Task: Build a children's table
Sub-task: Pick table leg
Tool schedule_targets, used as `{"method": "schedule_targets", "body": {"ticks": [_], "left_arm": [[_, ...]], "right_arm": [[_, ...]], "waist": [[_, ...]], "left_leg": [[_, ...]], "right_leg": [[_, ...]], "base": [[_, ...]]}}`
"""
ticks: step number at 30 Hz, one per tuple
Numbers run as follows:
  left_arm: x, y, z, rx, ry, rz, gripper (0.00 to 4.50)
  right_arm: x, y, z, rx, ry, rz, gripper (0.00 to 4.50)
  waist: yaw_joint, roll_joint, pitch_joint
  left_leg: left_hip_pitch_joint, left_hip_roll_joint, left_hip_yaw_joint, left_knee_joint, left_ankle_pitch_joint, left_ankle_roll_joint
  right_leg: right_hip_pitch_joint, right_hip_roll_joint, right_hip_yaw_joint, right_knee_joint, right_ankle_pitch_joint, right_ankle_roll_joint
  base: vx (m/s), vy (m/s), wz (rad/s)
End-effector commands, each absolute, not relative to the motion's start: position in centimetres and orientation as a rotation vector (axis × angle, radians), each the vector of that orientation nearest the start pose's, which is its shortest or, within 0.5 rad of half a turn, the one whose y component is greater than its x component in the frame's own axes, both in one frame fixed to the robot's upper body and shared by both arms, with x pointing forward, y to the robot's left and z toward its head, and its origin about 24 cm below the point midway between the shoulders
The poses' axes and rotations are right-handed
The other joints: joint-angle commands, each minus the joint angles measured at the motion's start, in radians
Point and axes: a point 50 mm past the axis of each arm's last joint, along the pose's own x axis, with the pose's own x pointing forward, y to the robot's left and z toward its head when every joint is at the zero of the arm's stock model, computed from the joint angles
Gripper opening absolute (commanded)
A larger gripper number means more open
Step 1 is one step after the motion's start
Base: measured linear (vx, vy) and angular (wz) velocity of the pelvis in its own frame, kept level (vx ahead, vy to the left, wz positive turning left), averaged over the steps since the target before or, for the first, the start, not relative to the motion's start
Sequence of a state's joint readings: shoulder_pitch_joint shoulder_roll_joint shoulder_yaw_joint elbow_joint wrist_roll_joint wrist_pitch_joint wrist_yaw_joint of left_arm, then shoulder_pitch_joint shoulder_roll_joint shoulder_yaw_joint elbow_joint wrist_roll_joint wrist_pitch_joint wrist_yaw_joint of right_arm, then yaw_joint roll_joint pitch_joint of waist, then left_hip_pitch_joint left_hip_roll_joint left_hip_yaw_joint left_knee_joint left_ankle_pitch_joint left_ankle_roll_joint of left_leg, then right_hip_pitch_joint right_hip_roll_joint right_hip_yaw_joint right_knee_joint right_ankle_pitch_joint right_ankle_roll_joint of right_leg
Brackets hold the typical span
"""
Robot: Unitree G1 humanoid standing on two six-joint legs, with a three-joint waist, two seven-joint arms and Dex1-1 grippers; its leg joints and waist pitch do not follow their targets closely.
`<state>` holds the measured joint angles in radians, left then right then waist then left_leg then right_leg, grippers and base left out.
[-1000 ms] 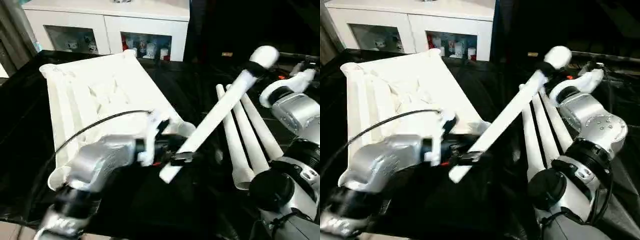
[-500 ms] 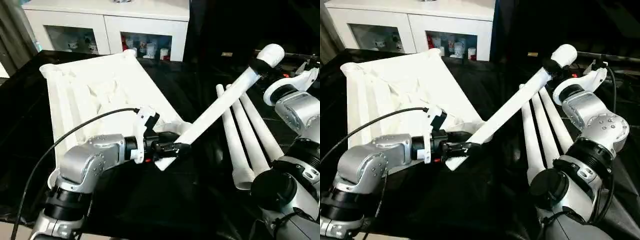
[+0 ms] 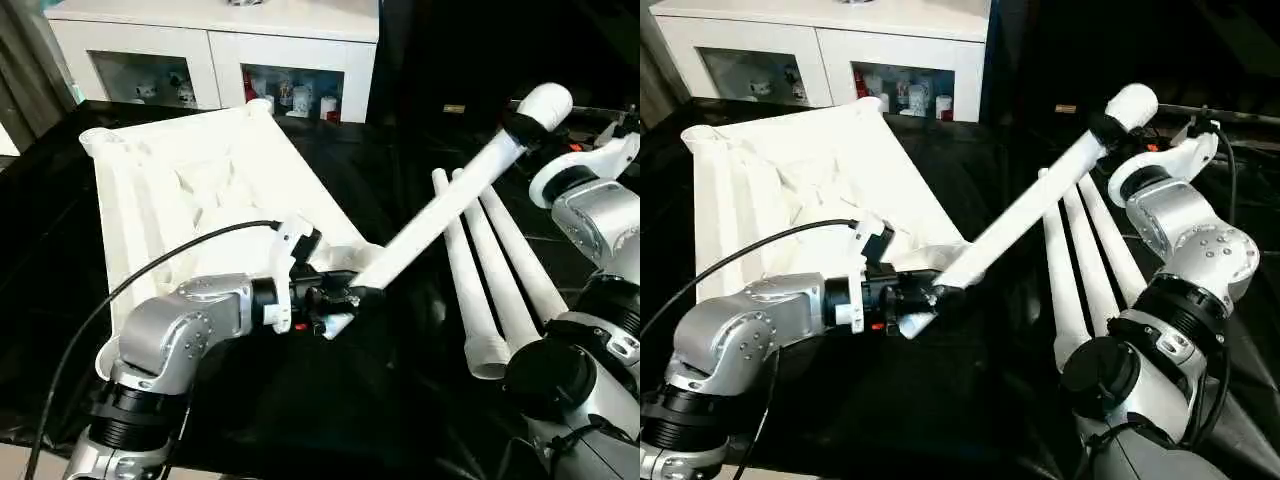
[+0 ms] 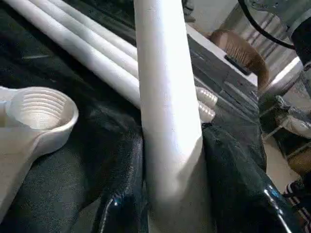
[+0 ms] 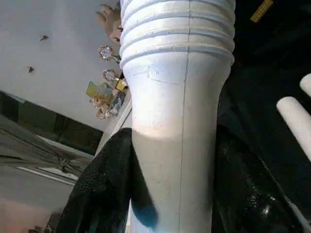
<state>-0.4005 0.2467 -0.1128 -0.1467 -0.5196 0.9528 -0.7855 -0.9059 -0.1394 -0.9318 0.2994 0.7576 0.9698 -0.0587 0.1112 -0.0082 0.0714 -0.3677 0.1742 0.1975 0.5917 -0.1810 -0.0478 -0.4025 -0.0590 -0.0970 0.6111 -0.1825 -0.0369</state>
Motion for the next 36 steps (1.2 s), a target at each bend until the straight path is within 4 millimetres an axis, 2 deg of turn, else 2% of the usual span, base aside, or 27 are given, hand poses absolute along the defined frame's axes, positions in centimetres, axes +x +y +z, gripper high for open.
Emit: {"method": "schedule_targets", "body": {"ticks": [1, 3, 5, 8, 10, 12, 15, 17, 20, 21, 22, 27, 31, 34, 35, 36], "left_arm": [[26.9, 8.7, 11.1, -0.273, 0.405, -1.199, 1.56], [27.3, 9.0, 11.4, -0.278, 0.389, -1.185, 1.54], [27.6, 9.3, 11.8, -0.286, 0.371, -1.177, 1.54], [27.8, 9.8, 12.3, -0.294, 0.354, -1.173, 1.49], [28.0, 10.0, 12.5, -0.294, 0.346, -1.164, 1.48], [28.1, 10.3, 12.6, -0.291, 0.342, -1.158, 1.48], [28.3, 10.6, 12.7, -0.286, 0.338, -1.152, 1.48], [28.5, 10.8, 12.8, -0.283, 0.334, -1.146, 1.48], [29.0, 11.5, 13.2, -0.271, 0.318, -1.126, 1.48], [29.3, 11.8, 13.4, -0.265, 0.312, -1.119, 1.48], [29.5, 12.0, 13.5, -0.261, 0.308, -1.115, 1.48], [30.0, 12.6, 13.9, -0.240, 0.300, -1.107, 1.48], [30.3, 12.7, 14.0, -0.214, 0.299, -1.111, 1.48], [30.4, 12.7, 14.0, -0.214, 0.298, -1.112, 1.48], [30.5, 12.8, 13.9, -0.209, 0.297, -1.109, 1.48], [30.6, 12.8, 13.9, -0.206, 0.297, -1.107, 1.48]], "right_arm": [[35.9, -23.6, 18.3, 1.103, 0.098, 0.110, 2.24], [35.9, -23.6, 18.2, 1.113, 0.095, 0.111, 2.59], [35.8, -23.6, 18.1, 1.119, 0.094, 0.114, 2.64], [35.8, -23.6, 17.9, 1.121, 0.097, 0.115, 3.01], [35.7, -23.6, 17.9, 1.124, 0.097, 0.117, 3.05], [35.7, -23.5, 17.9, 1.124, 0.097, 0.125, 3.42], [35.6, -23.5, 17.9, 1.119, 0.098, 0.134, 3.52], [35.5, -23.5, 17.9, 1.117, 0.099, 0.137, 3.81], [35.3, -23.7, 17.7, 1.110, 0.109, 0.140, 3.90], [35.2, -23.7, 17.6, 1.106, 0.113, 0.143, 4.13], [35.1, -23.7, 17.6, 1.103, 0.115, 0.144, 4.25], [34.9, -23.4, 17.9, 1.102, 0.113, 0.185, 4.48], [34.7, -22.9, 18.7, 1.102, 0.092, 0.257, 4.50], [34.3, -23.0, 19.2, 0.972, 0.063, 0.262, 4.50], [33.9, -23.2, 19.9, 0.684, -0.016, 0.229, 4.50], [33.8, -23.3, 20.3, 0.514, -0.067, 0.213, 4.50]], "waist": [[0.000, 0.002, -0.086], [0.000, 0.002, -0.085], [0.001, 0.002, -0.085], [0.001, 0.003, -0.086], [0.001, 0.004, -0.085], [0.001, 0.003, -0.086], [0.001, 0.003, -0.086], [0.002, 0.003, -0.086], [0.002, 0.003, -0.087], [0.002, -0.002, -0.088], [0.004, 0.000, -0.087], [0.003, 0.001, -0.089], [0.003, 0.003, -0.088], [0.005, -0.002, -0.088], [0.011, -0.002, -0.089], [0.014, -0.002, -0.090]], "left_leg": [[0.014, 0.046, -0.025, -0.056, -0.084, -0.006], [0.013, 0.045, -0.025, -0.056, -0.082, -0.005], [0.014, 0.044, -0.024, -0.055, -0.091, -0.005], [0.013, 0.045, -0.025, -0.056, -0.088, -0.008], [0.013, 0.045, -0.025, -0.056, -0.088, -0.008], [0.014, 0.045, -0.025, -0.056, -0.089, -0.007], [0.013, 0.044, -0.025, -0.056, -0.087, -0.008], [0.015, 0.045, -0.025, -0.056, -0.086, -0.008], [0.014, 0.045, -0.026, -0.055, -0.077, -0.008], [0.013, 0.044, -0.024, -0.055, -0.073, -0.007], [0.014, 0.042, -0.024, -0.055, -0.069, -0.003], [0.013, 0.044, -0.025, -0.055, -0.062, -0.009], [0.014, 0.047, -0.026, -0.055, -0.069, -0.005], [0.010, 0.046, -0.025, -0.054, -0.055, -0.007], [0.007, 0.047, -0.026, -0.052, -0.050, -0.009], [0.008, 0.049, -0.026, -0.051, -0.047, -0.015]], "right_leg": [[0.058, -0.083, 0.062, -0.070, -0.175, -0.086], [0.058, -0.083, 0.062, -0.070, -0.174, -0.088], [0.058, -0.084, 0.061, -0.073, -0.184, -0.086], [0.057, -0.083, 0.061, -0.070, -0.176, -0.088], [0.058, -0.084, 0.061, -0.070, -0.175, -0.090], [0.058, -0.083, 0.061, -0.070, -0.177, -0.089], [0.058, -0.083, 0.061, -0.070, -0.175, -0.088], [0.058, -0.083, 0.062, -0.070, -0.177, -0.086], [0.058, -0.083, 0.062, -0.067, -0.162, -0.088], [0.060, -0.083, 0.063, -0.066, -0.156, -0.086], [0.059, -0.083, 0.063, -0.068, -0.161, -0.082], [0.060, -0.084, 0.063, -0.065, -0.149, -0.086], [0.059, -0.086, 0.063, -0.065, -0.151, -0.094], [0.063, -0.087, 0.063, -0.065, -0.146, -0.092], [0.065, -0.089, 0.062, -0.067, -0.150, -0.081], [0.064, -0.093, 0.064, -0.065, -0.152, -0.071]], "base": [[0.000, 0.000, 0.00], [0.000, 0.000, 0.00], [0.000, 0.000, 0.00], [0.000, 0.000, 0.00], [0.000, 0.000, 0.00], [0.000, 0.000, 0.00], [0.000, 0.000, 0.00], [0.000, 0.000, 0.00], [0.000, 0.000, 0.00], [0.000, 0.000, 0.00], [0.000, 0.000, 0.00], [0.000, 0.000, 0.00], [0.000, 0.000, 0.00], [0.000, 0.000, 0.00], [0.000, 0.000, 0.00], [0.000, 0.000, 0.00]]}}
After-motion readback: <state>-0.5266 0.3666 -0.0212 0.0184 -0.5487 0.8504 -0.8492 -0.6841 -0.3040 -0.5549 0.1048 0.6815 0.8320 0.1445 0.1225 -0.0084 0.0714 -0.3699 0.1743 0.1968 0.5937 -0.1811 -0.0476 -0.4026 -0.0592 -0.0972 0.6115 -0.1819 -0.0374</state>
